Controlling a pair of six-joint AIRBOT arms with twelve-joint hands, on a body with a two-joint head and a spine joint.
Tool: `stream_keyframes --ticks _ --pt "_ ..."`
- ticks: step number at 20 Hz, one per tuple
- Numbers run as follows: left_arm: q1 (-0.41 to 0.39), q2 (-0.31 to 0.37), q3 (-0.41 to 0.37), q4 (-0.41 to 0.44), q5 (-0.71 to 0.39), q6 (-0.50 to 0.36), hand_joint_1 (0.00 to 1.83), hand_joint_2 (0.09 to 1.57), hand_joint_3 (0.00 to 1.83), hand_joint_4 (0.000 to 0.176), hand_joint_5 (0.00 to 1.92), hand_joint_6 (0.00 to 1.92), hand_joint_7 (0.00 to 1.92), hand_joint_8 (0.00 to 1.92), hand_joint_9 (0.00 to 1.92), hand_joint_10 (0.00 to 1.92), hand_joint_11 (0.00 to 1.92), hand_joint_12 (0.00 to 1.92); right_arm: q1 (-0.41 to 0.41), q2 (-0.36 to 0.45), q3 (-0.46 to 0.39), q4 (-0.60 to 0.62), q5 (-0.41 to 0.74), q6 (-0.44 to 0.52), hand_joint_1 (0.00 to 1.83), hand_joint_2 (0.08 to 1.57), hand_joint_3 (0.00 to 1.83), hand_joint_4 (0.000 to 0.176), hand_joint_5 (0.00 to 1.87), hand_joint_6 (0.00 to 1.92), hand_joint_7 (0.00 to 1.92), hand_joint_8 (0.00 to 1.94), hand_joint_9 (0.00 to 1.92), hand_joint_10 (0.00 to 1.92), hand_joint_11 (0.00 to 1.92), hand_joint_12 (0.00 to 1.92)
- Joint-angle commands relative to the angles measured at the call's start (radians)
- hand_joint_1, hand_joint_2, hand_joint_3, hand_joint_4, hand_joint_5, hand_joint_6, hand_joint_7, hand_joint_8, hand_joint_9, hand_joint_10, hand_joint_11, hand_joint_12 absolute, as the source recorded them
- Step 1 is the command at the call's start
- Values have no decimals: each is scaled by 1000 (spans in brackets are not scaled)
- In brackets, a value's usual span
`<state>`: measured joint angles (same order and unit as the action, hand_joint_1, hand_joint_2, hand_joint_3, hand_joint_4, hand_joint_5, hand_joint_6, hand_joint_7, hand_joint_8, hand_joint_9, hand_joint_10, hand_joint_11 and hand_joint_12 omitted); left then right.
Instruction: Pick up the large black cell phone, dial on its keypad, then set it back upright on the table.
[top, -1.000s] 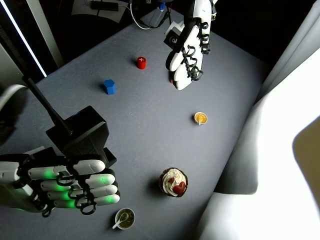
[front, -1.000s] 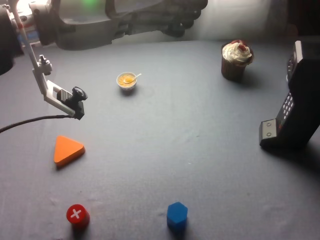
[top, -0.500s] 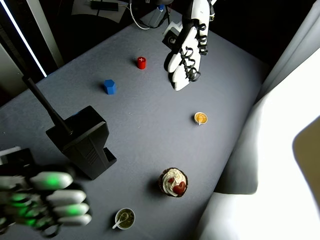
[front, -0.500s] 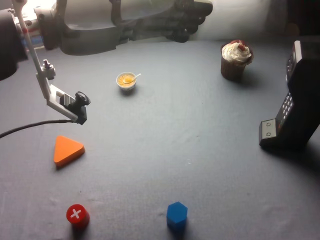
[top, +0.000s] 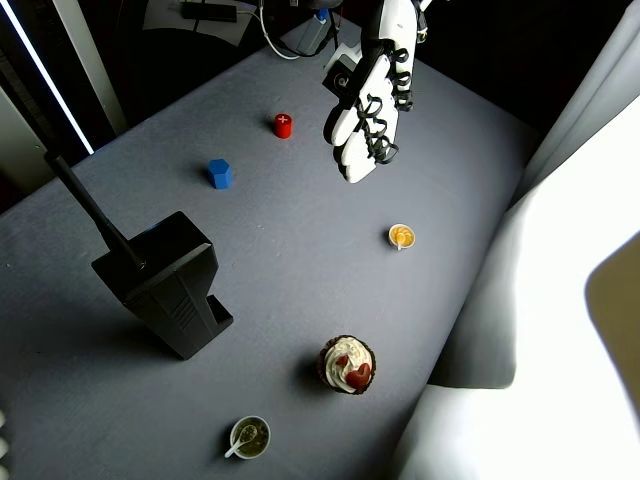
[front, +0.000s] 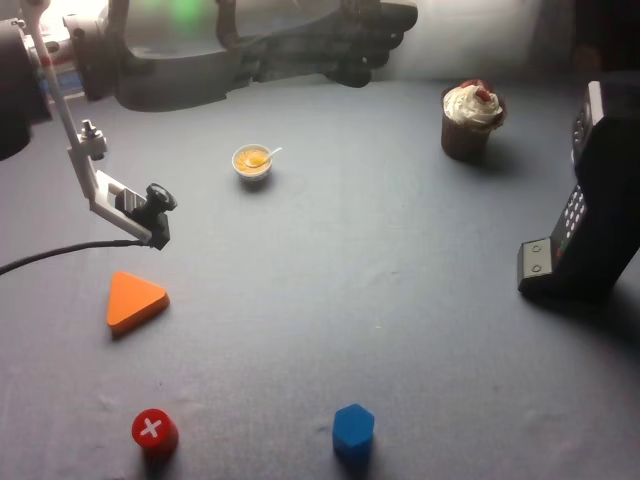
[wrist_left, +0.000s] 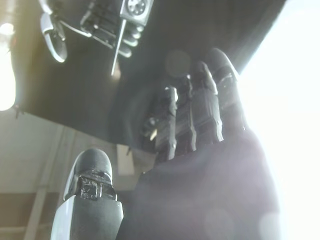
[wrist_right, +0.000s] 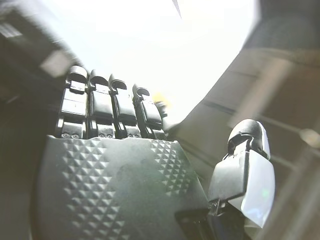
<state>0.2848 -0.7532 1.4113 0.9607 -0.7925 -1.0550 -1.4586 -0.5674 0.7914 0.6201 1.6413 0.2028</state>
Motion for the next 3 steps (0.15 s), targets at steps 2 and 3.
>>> stream_keyframes --ticks 2,3 --pt "-21 14 -4 -85 -64 -14 0 1198 0 10 241 3 212 3 211 5 0 661 -60 41 -59 76 123 28 0 864 9 69 0 0 0 0 0 0 0 0" --pt "-21 14 -3 -85 -64 -14 0 1199 0 13 236 0 206 1 203 1 0 634 -94 59 -93 110 123 39 0 871 11 72 0 0 0 0 0 0 0 0"
